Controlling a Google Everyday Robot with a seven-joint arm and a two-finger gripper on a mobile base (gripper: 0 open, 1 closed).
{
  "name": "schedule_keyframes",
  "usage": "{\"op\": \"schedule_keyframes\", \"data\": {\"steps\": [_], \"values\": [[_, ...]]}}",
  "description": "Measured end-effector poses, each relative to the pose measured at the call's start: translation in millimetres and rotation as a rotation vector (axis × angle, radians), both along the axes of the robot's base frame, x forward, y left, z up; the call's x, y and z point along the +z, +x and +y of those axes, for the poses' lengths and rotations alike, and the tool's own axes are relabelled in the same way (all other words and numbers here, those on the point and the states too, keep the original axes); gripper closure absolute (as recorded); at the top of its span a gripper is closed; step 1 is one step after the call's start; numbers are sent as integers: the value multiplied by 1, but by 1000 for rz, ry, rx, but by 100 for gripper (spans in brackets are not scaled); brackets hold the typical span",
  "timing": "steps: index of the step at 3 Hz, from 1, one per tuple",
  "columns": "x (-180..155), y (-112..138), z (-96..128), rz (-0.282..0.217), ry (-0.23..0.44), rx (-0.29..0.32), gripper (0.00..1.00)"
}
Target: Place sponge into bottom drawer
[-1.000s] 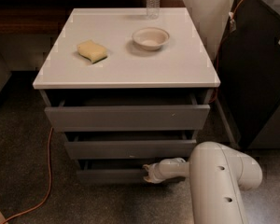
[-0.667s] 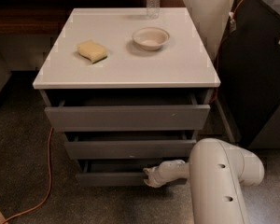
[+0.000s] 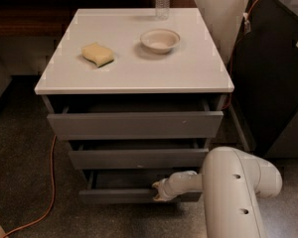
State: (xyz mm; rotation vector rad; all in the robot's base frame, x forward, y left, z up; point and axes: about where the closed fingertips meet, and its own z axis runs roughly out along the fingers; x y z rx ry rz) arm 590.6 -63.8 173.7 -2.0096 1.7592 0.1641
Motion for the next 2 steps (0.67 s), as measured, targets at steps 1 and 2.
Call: {"op": "schedule_keyframes", "data": {"steps": [1,2], "values": [[7,-44,3,75,0,13,100],[7,-44,3,75,0,13,76]]}}
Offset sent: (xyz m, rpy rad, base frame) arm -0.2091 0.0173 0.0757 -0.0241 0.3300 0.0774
